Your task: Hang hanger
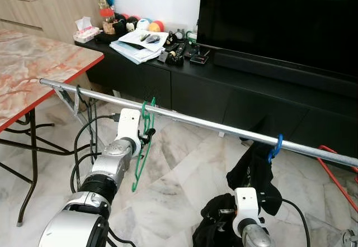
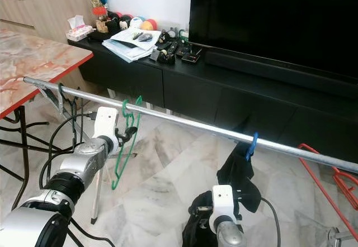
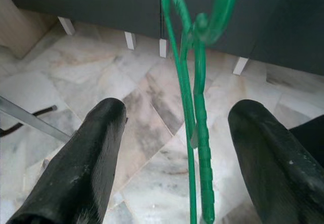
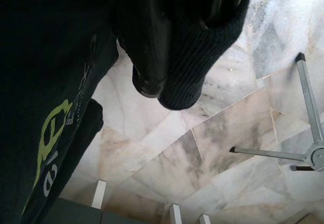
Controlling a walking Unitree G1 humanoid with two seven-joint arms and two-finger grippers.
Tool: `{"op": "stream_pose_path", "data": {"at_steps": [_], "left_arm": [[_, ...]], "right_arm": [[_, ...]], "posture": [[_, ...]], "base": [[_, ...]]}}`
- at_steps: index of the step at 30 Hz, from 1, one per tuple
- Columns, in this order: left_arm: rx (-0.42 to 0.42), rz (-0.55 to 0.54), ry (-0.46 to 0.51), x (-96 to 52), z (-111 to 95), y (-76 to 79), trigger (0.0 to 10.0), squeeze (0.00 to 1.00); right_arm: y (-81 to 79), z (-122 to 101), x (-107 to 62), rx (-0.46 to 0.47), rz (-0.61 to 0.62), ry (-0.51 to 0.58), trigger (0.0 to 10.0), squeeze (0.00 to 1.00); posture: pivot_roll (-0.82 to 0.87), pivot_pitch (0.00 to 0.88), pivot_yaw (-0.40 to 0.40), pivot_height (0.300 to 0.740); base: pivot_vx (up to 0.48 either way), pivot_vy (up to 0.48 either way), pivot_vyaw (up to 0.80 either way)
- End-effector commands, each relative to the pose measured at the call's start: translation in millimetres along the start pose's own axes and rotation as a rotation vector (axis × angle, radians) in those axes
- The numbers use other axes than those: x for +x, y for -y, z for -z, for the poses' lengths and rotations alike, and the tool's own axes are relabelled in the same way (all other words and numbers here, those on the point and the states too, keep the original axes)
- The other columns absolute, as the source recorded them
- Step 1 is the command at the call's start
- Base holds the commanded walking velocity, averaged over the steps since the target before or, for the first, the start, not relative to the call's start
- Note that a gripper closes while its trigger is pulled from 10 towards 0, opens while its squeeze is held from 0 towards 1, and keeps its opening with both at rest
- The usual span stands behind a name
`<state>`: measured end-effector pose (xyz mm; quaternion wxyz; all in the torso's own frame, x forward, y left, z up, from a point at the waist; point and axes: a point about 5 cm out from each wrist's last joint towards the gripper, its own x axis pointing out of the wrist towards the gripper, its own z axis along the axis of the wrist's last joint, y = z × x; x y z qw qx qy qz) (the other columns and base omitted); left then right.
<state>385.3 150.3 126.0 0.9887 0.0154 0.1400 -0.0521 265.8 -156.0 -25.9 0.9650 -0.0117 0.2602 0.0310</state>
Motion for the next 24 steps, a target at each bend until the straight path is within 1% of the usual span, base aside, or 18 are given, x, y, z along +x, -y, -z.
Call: {"op": "stream_pose_path", "data": {"at_steps": [1,2,3,12,17,24], "left_arm": [[0.004,-0.004,0.001,0.6,-0.8,-3.7,4.7,0.0],[-0.001,-0.002,0.001,0.6,0.1,-4.1,0.5,0.0],[-0.005,0.003,0.001,0.7,0.7,-4.1,0.0,0.0],[-0.02,0.015,-0.003,0.8,5.1,-5.7,0.0,0.0],[-0.023,0.029,0.023,1.1,2.4,-4.4,0.0,0.0],[-0.025,0.039,0.028,1.4,1.8,-2.9,0.0,0.0]], "right_arm": [[-1.6,2.4,-0.3,-0.002,-0.004,-0.011,10.0,0.0],[-1.4,2.4,-0.3,-0.002,-0.003,-0.012,10.0,0.0],[-1.4,2.4,-0.2,-0.002,-0.003,-0.013,10.0,0.0],[-0.2,3.5,-0.4,-0.001,0.002,-0.019,10.0,0.0],[-0.6,3.7,-0.4,-0.001,0.002,-0.021,10.0,0.0],[-1.5,3.0,-0.1,-0.001,0.001,-0.018,10.0,0.0]], "posture": [[-0.03,0.068,0.031,0.74],[-0.03,0.066,0.032,0.74],[-0.03,0.066,0.032,0.74],[-0.04,0.058,0.035,0.74],[-0.04,0.057,0.035,0.74],[-0.04,0.06,0.033,0.74]], "base": [[0.0,0.0,0.0],[0.0,0.0,0.0],[0.0,0.0,0.0],[0.0,0.0,0.0],[0.0,0.0,0.0],[0.0,0.0,0.0]]}}
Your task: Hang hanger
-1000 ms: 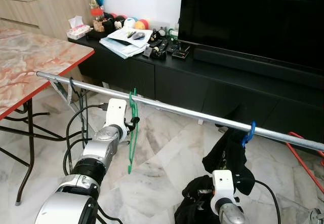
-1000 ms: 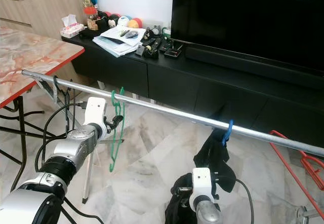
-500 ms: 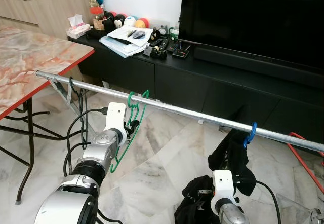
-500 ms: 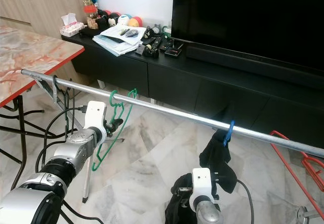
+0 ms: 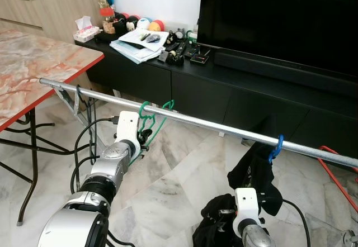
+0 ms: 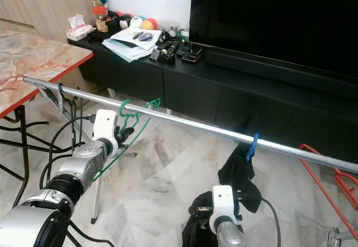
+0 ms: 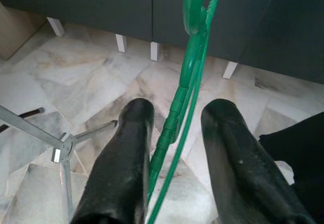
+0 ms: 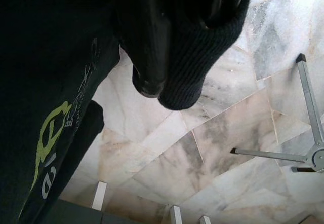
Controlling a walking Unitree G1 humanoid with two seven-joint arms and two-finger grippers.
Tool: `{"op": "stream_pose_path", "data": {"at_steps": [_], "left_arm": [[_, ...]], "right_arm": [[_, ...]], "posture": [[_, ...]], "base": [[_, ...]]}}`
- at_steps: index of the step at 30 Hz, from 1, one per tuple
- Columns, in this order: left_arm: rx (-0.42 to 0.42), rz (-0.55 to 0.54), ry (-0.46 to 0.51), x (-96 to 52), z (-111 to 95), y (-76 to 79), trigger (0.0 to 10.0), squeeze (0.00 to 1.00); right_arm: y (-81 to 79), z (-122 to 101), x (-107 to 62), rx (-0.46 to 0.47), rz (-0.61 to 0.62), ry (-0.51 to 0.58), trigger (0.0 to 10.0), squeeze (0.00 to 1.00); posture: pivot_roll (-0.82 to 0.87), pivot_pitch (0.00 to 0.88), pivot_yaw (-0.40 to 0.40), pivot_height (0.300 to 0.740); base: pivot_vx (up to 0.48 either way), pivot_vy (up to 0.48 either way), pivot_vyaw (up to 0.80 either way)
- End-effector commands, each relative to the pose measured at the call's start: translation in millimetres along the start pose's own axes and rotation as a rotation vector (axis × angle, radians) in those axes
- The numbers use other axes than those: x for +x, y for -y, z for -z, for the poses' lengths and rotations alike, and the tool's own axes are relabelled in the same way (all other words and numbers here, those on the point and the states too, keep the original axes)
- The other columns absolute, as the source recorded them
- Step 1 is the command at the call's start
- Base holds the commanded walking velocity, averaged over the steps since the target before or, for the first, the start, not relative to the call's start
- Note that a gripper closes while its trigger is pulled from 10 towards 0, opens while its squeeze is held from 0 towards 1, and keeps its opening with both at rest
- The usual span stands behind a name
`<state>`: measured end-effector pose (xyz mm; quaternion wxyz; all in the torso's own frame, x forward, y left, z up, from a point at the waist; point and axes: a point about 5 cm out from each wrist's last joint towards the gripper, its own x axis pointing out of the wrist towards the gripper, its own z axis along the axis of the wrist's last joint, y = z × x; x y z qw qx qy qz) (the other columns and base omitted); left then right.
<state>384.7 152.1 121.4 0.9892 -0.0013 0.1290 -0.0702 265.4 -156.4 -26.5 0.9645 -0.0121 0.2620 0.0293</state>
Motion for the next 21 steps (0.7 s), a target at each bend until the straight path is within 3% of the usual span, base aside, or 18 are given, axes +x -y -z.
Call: {"op": "stream_pose_path", "data": {"at_steps": [1,21], "left_arm": [[0.004,0.003,0.0,0.9,-2.0,-0.8,0.0,0.0],[0.014,0.007,-0.031,0.3,4.6,-1.3,0.0,0.0]], "right_arm": [[-1.8,2.2,0.0,-0.001,-0.002,-0.013,10.0,0.0],[-2.5,1.1,0.1,-0.002,-0.002,-0.008,10.0,0.0]], "posture": [[-0.04,0.061,0.034,0.74],[-0.04,0.066,0.032,0.74]], "base": [[0.0,0.0,0.0],[0.0,0.0,0.0]]}}
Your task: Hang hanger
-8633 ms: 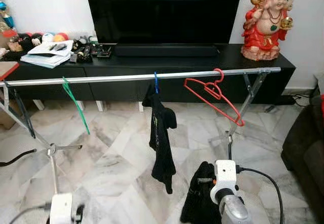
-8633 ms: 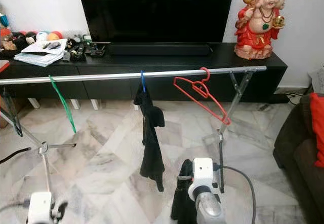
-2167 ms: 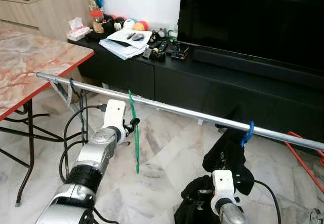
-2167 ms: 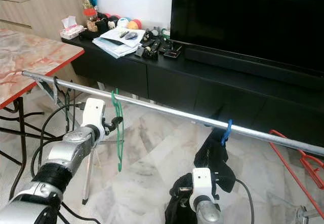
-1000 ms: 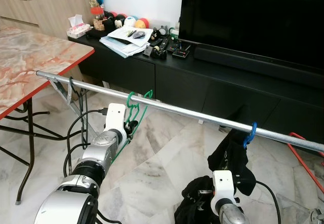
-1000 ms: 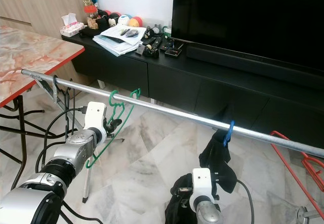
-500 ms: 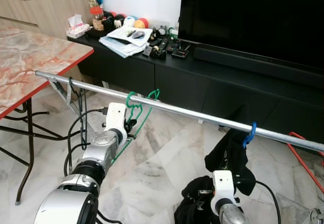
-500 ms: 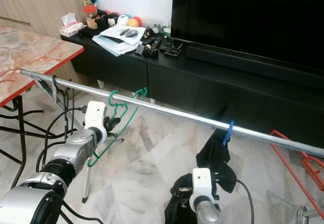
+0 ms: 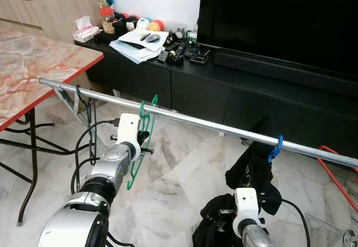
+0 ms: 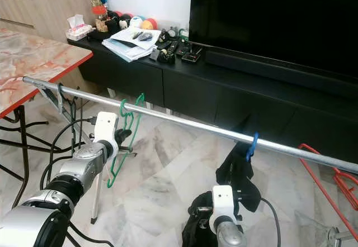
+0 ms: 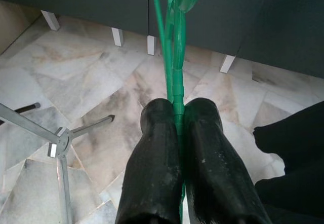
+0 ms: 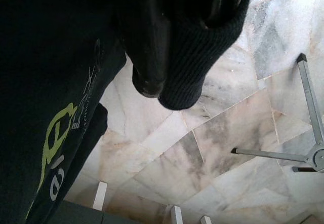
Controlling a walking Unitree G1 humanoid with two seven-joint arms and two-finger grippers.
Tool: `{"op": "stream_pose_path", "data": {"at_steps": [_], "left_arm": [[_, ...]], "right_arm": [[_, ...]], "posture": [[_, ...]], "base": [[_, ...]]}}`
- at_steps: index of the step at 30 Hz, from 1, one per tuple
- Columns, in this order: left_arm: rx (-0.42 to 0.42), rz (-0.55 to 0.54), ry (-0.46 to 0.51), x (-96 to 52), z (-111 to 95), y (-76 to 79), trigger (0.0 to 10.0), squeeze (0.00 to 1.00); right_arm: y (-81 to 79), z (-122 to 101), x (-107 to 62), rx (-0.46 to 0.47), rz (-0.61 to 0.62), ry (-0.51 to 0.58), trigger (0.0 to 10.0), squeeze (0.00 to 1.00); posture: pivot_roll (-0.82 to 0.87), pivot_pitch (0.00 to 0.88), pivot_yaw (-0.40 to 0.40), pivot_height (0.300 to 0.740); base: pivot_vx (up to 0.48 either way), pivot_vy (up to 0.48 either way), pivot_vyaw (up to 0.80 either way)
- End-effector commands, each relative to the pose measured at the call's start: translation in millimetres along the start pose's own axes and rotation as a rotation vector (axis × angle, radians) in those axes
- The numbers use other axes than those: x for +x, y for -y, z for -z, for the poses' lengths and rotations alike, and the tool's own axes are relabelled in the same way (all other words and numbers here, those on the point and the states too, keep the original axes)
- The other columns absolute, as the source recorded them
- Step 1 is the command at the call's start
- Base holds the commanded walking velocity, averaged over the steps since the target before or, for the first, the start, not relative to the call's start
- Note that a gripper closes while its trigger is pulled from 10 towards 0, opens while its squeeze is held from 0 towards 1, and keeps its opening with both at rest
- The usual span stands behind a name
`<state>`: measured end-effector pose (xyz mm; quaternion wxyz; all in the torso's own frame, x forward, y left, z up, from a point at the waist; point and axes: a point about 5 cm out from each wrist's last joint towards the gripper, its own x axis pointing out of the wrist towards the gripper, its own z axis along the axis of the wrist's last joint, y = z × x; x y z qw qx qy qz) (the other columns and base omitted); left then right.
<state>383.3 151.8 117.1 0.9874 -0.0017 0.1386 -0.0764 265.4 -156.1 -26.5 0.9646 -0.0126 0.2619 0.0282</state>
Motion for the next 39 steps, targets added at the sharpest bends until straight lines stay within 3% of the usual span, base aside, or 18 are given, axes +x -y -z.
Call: {"op": "stream_pose_path", "data": {"at_steps": [1,6,11,15,27,28,29,30,31,32,39], "left_arm": [[0.015,-0.006,-0.015,0.4,0.7,-1.6,0.0,0.0],[0.025,-0.021,-0.011,-0.3,2.5,-3.1,0.0,0.0],[0.054,-0.037,0.183,-4.7,-18.8,-8.0,0.0,0.0],[0.094,-0.051,0.235,-10.2,-19.8,-12.6,0.0,0.0],[0.221,-0.012,0.212,-41.1,27.1,-24.2,0.0,0.0],[0.22,-0.01,0.215,-44.4,29.7,-24.8,1.4,0.0],[0.218,-0.008,0.218,-47.0,31.5,-24.9,1.4,0.0],[0.218,-0.003,0.223,-52.5,35.4,-24.4,7.6,0.0],[0.218,-0.003,0.223,-52.5,35.4,-24.4,7.6,0.0],[0.211,-0.006,0.227,-57.5,40.1,-24.4,10.0,0.0],[0.188,-0.074,0.187,-77.6,65.8,-27.8,10.0,0.0]], "right_arm": [[-2.2,1.3,0.0,-0.002,-0.004,-0.008,10.0,0.0],[-1.7,2.1,-0.3,-0.002,-0.002,-0.01,10.0,0.0],[-1.5,3.0,-0.9,0.0,0.001,-0.009,10.0,0.0],[-1.2,3.3,-1.1,0.001,0.004,-0.008,10.0,0.0],[-0.8,6.0,-2.4,-0.001,0.004,-0.011,10.0,0.0],[-0.7,6.1,-2.5,0.0,0.004,-0.011,10.0,0.0],[-0.6,6.1,-2.5,-0.001,0.005,-0.011,10.0,0.0],[-0.3,6.3,-2.7,-0.001,0.005,-0.01,10.0,0.0],[-0.3,6.3,-2.7,-0.001,0.005,-0.01,10.0,0.0],[0.2,6.5,-2.9,0.0,0.007,-0.01,10.0,0.0],[3.6,7.9,-4.1,-0.004,0.012,-0.006,10.0,0.0]], "posture": [[-0.04,0.066,0.032,0.74],[-0.04,0.067,0.032,0.74],[-0.03,0.071,0.032,0.74],[-0.03,0.075,0.033,0.74],[-0.02,0.086,0.036,0.74],[-0.02,0.085,0.036,0.74],[-0.03,0.085,0.037,0.74],[-0.03,0.085,0.037,0.74],[-0.03,0.085,0.037,0.74],[-0.03,0.082,0.038,0.74],[-0.04,0.077,0.031,0.74]], "base": [[0.0,0.0,0.0],[0.0,0.0,0.0],[0.0,0.0,0.0],[0.0,0.0,0.0],[0.0,0.0,0.0],[0.0,0.0,0.0],[0.0,0.0,0.0],[0.0,0.0,0.0],[0.0,0.0,0.0],[0.0,0.0,0.0],[0.0,0.0,0.0]]}}
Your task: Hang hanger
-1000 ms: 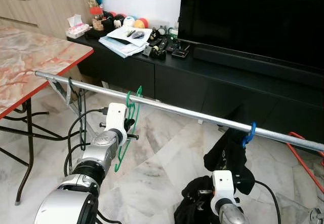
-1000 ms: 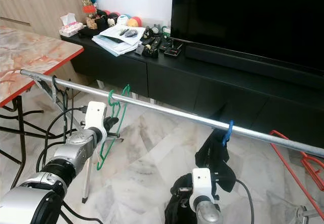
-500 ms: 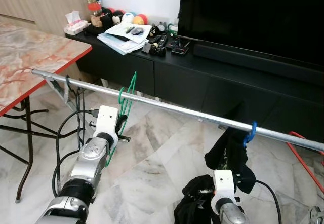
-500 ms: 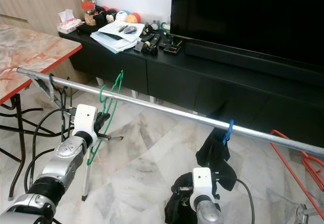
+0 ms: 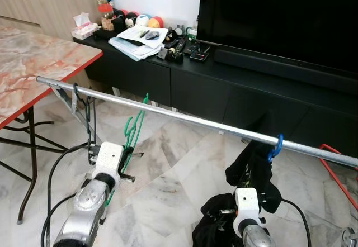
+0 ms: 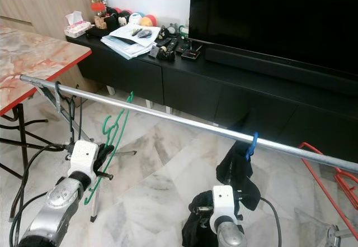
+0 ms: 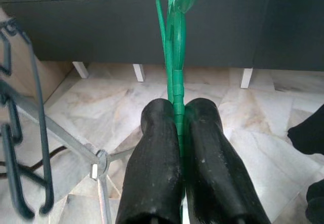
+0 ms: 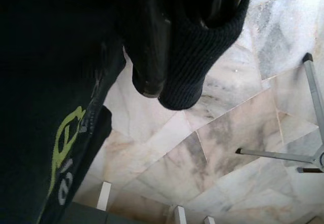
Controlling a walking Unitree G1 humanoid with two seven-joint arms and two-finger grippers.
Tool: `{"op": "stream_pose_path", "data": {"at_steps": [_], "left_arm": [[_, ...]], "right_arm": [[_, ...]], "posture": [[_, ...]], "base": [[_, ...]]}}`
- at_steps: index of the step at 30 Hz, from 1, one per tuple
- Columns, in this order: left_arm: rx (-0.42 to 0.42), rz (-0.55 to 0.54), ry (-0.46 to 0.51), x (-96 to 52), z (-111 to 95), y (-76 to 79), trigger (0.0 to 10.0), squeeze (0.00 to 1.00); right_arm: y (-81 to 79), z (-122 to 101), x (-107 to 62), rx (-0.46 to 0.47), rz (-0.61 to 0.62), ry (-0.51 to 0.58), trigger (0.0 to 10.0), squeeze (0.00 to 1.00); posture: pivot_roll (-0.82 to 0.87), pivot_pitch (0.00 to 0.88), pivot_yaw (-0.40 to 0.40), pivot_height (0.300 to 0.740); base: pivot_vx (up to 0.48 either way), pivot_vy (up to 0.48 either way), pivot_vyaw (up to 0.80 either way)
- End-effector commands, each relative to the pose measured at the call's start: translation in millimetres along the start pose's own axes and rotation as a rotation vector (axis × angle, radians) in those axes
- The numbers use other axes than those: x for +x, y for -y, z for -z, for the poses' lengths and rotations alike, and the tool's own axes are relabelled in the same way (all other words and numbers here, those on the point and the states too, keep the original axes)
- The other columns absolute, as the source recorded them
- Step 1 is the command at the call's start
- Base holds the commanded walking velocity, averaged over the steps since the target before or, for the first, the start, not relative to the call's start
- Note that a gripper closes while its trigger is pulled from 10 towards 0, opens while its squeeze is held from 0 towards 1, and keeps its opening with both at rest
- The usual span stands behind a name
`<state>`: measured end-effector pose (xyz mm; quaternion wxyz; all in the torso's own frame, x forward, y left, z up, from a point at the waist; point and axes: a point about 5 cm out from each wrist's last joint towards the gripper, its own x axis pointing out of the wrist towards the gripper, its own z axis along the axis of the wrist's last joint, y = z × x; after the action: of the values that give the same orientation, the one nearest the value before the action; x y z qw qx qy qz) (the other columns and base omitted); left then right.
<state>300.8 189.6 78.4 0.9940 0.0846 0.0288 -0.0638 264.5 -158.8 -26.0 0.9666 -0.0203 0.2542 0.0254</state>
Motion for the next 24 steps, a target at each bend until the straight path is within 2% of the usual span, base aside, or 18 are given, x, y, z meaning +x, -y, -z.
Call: {"op": "stream_pose_path", "data": {"at_steps": [1,5,11,24], "left_arm": [[0.006,-0.028,-0.035,-8.0,8.4,-1.3,10.0,0.0],[0.013,-0.031,-0.078,-18.3,20.1,0.1,10.0,0.0],[-0.029,-0.019,-0.084,-28.6,24.4,11.1,10.0,0.0],[-0.058,-0.002,-0.081,-30.9,22.4,25.0,10.0,0.0]], "right_arm": [[1.3,8.0,-3.3,0.01,0.003,-0.021,10.0,0.0],[3.2,8.2,-4.1,0.013,0.009,-0.013,10.0,0.0],[6.4,5.5,-5.2,0.032,0.02,0.024,10.0,0.0],[6.0,7.8,-7.7,0.03,0.028,0.036,10.0,0.0]], "posture": [[-0.04,0.075,0.033,0.74],[-0.04,0.073,0.032,0.74],[-0.05,0.072,0.031,0.74],[-0.06,0.052,0.035,0.74]], "base": [[0.0,0.0,0.0],[0.0,0.0,0.0],[0.0,0.0,0.0],[0.0,0.0,0.0]]}}
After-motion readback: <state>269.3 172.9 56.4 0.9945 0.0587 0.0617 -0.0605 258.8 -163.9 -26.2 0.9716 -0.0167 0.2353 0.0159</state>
